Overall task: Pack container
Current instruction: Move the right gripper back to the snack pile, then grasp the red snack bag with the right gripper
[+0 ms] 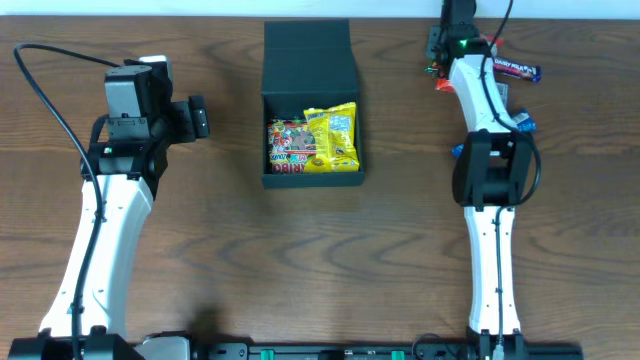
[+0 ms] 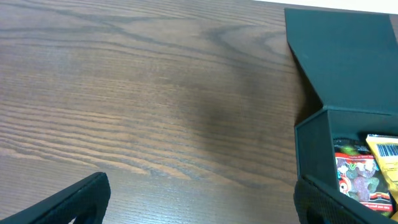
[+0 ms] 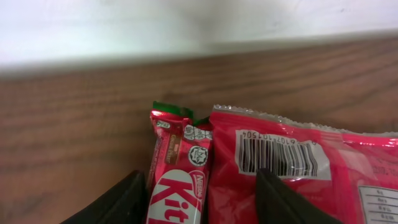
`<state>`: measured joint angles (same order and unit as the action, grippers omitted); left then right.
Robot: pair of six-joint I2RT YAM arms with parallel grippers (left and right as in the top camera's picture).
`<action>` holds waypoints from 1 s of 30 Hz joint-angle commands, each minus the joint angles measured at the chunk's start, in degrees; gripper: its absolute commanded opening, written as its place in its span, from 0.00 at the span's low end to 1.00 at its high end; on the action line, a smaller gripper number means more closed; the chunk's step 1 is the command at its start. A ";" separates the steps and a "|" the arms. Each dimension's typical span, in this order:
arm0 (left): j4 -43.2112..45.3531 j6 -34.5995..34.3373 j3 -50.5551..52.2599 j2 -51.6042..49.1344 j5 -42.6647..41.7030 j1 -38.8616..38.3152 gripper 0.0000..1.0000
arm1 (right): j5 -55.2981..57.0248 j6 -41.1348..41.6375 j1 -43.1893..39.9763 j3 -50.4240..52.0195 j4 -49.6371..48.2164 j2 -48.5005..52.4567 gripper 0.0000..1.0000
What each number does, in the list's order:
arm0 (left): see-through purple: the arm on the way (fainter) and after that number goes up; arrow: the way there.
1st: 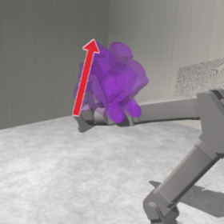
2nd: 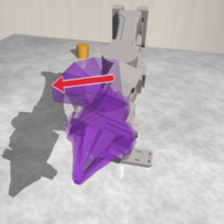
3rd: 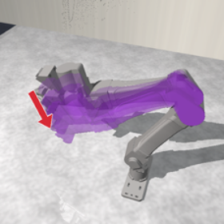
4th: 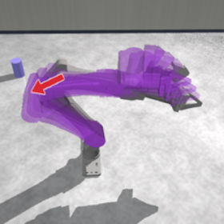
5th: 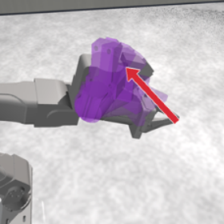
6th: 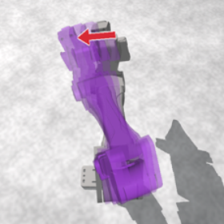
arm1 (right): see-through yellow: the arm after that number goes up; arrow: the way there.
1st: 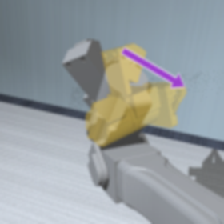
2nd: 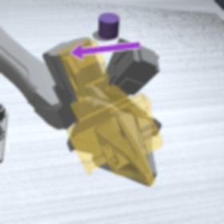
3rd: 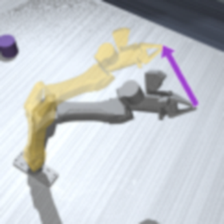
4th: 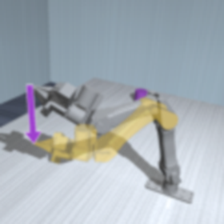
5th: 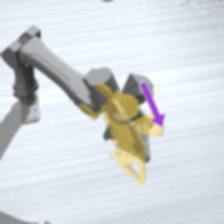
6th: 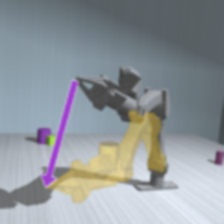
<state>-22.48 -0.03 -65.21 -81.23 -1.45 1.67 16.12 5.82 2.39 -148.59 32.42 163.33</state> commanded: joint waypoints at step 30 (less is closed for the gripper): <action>2.62 -0.15 0.33 -0.44 0.57 0.24 0.95 | -7.32 5.51 -3.78 -9.55 31.39 -13.09 0.96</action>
<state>-20.29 -0.01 -65.21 -81.23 -1.28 1.67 12.62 9.39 0.08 -159.02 61.98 149.51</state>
